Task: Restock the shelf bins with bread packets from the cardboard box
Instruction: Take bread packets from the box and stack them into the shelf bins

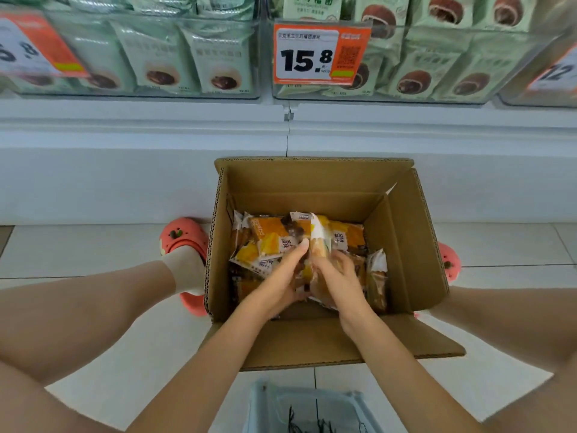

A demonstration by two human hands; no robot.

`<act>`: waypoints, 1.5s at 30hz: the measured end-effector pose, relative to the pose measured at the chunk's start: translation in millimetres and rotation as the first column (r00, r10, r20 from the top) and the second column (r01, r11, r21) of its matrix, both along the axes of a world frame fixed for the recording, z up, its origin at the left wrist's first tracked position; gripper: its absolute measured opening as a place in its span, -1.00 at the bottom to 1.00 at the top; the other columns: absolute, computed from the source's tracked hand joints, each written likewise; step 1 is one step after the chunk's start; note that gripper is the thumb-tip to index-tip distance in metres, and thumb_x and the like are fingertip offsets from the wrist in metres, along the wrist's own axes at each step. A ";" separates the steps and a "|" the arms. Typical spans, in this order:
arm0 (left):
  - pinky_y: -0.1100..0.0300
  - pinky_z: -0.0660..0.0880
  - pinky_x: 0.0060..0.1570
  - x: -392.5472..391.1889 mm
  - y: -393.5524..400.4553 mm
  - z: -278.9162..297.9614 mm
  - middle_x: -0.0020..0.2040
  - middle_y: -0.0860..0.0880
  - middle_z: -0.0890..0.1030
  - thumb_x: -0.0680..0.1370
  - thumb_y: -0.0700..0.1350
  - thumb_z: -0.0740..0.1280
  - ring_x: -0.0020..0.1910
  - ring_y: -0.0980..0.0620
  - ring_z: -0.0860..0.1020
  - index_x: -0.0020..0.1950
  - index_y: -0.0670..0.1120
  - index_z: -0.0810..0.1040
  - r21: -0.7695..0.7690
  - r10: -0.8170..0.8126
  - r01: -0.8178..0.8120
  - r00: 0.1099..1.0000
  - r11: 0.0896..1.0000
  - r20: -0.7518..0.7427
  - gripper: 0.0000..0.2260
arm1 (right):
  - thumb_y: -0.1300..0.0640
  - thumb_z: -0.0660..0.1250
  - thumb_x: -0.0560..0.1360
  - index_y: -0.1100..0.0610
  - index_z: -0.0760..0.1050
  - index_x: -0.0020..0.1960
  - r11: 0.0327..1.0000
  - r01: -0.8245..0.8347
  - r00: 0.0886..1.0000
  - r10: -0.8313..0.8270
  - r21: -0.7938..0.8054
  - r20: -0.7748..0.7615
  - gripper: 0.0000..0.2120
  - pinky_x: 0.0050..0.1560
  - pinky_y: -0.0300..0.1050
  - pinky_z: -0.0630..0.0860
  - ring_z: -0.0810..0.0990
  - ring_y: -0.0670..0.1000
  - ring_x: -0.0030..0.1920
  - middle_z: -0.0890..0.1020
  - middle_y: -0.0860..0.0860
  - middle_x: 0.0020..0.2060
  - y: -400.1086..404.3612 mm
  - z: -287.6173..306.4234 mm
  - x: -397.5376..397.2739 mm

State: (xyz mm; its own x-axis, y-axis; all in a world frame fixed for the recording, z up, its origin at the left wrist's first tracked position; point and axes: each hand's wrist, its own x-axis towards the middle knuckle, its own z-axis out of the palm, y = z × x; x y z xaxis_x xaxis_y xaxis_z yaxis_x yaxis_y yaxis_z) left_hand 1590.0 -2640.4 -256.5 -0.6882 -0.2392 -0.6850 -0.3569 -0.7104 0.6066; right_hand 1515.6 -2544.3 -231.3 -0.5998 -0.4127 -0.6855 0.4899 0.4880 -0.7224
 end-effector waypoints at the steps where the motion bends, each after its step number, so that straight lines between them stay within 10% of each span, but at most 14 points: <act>1: -0.08 0.49 0.19 4.5 1.4 2.1 0.31 -0.04 0.51 0.46 0.32 0.26 0.28 -0.08 0.49 0.40 0.06 0.37 0.065 0.032 -0.029 0.998 0.997 -0.050 -0.41 | -0.15 0.34 0.45 -0.06 0.21 0.44 0.997 0.015 0.995 -0.007 -0.075 0.100 -0.37 0.28 0.08 0.40 0.40 0.08 0.28 0.37 0.04 0.36 4.5 4.7 2.7; 5: 0.05 0.54 -0.08 17.1 -3.3 15.0 0.21 -0.09 0.57 0.48 0.04 0.36 0.16 -0.07 0.54 0.34 -0.01 0.40 0.143 0.240 -0.233 0.970 0.962 -0.038 -0.56 | -0.28 0.15 0.47 0.05 0.39 0.35 0.937 0.236 0.766 -0.018 -0.256 0.643 -0.42 0.14 0.08 0.46 0.47 0.20 0.21 0.51 0.17 0.25 12.6 27.1 5.7; 9: 0.19 0.58 -0.36 23.6 -4.1 20.4 -0.02 -0.08 0.66 0.51 -0.15 0.36 -0.11 0.00 0.62 0.30 -0.14 0.45 0.102 0.398 -0.391 0.916 0.914 -0.053 -0.63 | -0.53 -0.09 0.38 0.03 0.52 0.22 0.922 0.309 0.711 -0.062 -0.232 0.701 -0.19 -0.06 -0.04 0.43 0.53 0.19 0.09 0.58 0.16 0.17 19.0 30.6 0.7; 23: 0.05 0.64 -0.17 32.9 1.6 30.7 0.02 -0.16 0.67 0.61 0.00 0.20 -0.02 -0.06 0.64 0.22 -0.13 0.50 0.212 0.476 -0.452 0.876 0.867 -0.079 -0.72 | -0.22 -0.04 0.59 -0.03 0.48 -0.07 0.985 0.149 0.988 -0.152 -0.092 -0.029 -0.60 -0.22 -0.18 0.52 0.62 -0.03 -0.25 0.66 0.02 -0.22 22.4 22.4 4.1; 29: -0.01 0.58 -0.09 26.3 -37.6 75.8 0.17 -0.16 0.61 0.47 0.29 0.25 0.07 -0.15 0.61 0.30 -0.04 0.49 -0.121 -0.076 0.059 0.987 0.991 -0.141 -0.46 | -0.13 0.04 0.60 0.21 0.46 -0.37 0.967 -0.253 0.768 0.182 -0.031 -0.614 -0.45 -0.31 -0.14 0.33 0.42 0.02 -0.41 0.48 0.07 -0.46 13.0 72.8 -42.8; 34: -0.12 0.58 0.00 14.7 -66.3 147.2 0.13 -0.22 0.62 0.25 0.29 0.48 0.10 -0.20 0.60 0.20 -0.14 0.58 -0.065 -0.267 0.260 0.908 0.963 -0.324 -0.32 | -0.47 0.08 0.37 0.47 0.50 -0.20 0.889 -0.459 0.631 0.330 0.004 -0.702 -0.08 -0.26 -0.13 0.27 0.40 0.10 -0.41 0.48 0.33 -0.40 -16.2 152.2 -93.1; 38: 0.05 0.60 -0.05 -5.2 -66.4 212.1 0.08 -0.11 0.66 0.30 0.20 0.47 0.04 -0.06 0.64 0.18 -0.13 0.57 -0.217 -0.410 0.357 0.863 0.909 -0.297 -0.41 | -0.19 0.24 0.49 0.36 0.55 -0.29 0.847 -0.532 0.559 0.371 0.023 -0.741 -0.42 -0.50 -0.31 0.28 0.29 0.04 -0.60 0.33 0.20 -0.55 -33.7 223.2 -103.2; 41: 0.16 0.58 -0.06 -24.3 -50.7 253.2 -0.06 -0.03 0.70 0.39 -0.09 0.45 -0.11 0.06 0.66 0.07 -0.10 0.58 -0.487 -0.327 0.204 0.927 0.849 -0.182 -0.72 | -0.15 0.19 0.55 0.15 0.61 -0.25 0.861 -0.500 0.580 0.252 -0.094 -0.775 -0.56 -0.53 -0.32 0.26 0.29 -0.15 -0.62 0.38 -0.05 -0.62 -42.0 273.5 -96.7; 45: 0.10 0.60 -0.04 -31.3 -58.0 303.9 -0.06 -0.06 0.70 0.35 -0.08 0.46 -0.11 0.02 0.66 0.07 -0.10 0.61 -0.479 -0.062 -0.153 0.913 0.865 -0.403 -0.69 | -0.25 0.02 0.57 -0.09 0.52 0.18 0.850 -0.420 0.746 0.123 -0.319 -0.655 -0.58 -0.28 -0.16 0.52 0.59 -0.08 -0.24 0.62 -0.01 -0.04 -29.1 319.9 -95.7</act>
State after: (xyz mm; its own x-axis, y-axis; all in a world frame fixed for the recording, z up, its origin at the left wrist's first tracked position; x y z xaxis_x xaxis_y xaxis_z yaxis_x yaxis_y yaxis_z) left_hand 1558.7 -2698.5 47.4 -0.8507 -0.5060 -0.1422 0.0122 -0.2896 0.9571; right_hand 1419.9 -2573.4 88.5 -0.6284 -0.7760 0.0547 -0.2133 0.1043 -0.9714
